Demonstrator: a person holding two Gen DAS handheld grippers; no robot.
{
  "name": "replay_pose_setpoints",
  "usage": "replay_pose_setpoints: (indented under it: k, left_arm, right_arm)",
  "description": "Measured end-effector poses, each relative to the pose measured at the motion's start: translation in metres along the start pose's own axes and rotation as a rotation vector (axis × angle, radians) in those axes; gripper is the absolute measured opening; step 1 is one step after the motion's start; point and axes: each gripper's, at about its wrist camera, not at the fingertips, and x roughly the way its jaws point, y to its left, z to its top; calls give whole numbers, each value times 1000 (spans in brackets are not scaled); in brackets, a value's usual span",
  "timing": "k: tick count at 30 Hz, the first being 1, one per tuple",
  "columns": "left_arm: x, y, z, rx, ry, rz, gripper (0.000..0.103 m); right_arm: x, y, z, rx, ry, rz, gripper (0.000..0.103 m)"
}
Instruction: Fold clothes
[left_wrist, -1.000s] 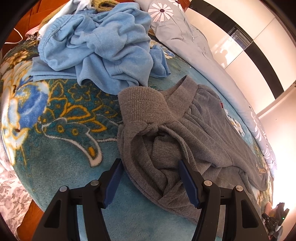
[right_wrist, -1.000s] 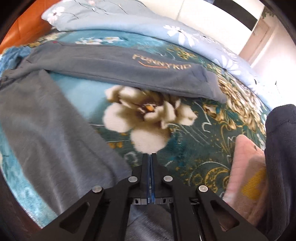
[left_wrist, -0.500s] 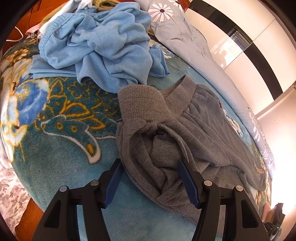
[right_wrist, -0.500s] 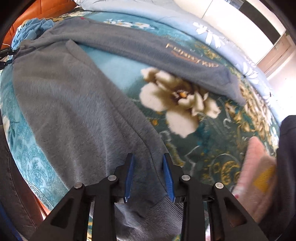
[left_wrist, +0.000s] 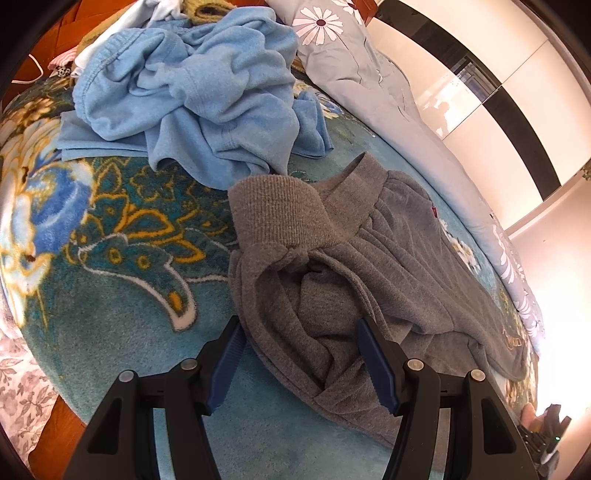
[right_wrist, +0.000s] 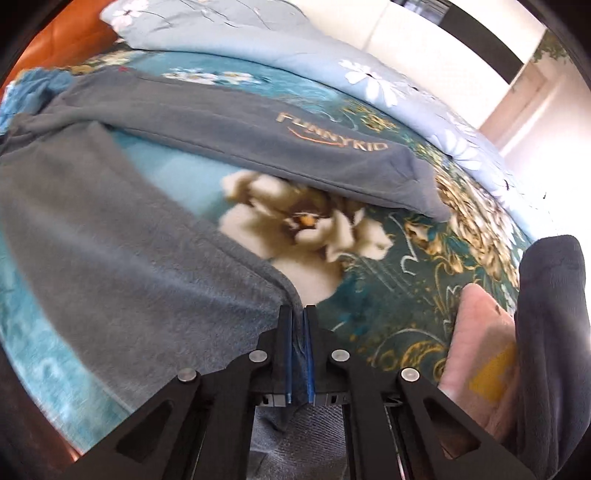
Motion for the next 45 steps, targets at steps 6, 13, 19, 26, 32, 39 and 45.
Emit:
replay_pose_setpoints:
  k: [6,13,19,26,32,39,45]
  left_arm:
    - [-2,4,3,-22,-2,-47,66]
    - [4,11,6,-68,-8,-119,66]
    - [7,11,5,-64,-25,-134,64]
    - [0,2,3,-43,-66,-122,37]
    - [-13,6,5,-50,-82,-121,16]
    - [-40,0,6,-40,-153,-140,8]
    - [-79,-3,6,-30,-224,-185,8]
  right_arm:
    - [-8,8,3,1,-7,-78,30]
    - [-73,23,-32,200,-161,-17,49]
    - [-64,30,-101,457,-68,128,49]
    - [-51,-1,-131,815,-203,276,50]
    - [-29,-18,-134,1045,-240,353,50]
    - [-51,-25,-134,1077,-341,370,3]
    - [-110,-43,-141,1015,-541,403,2]
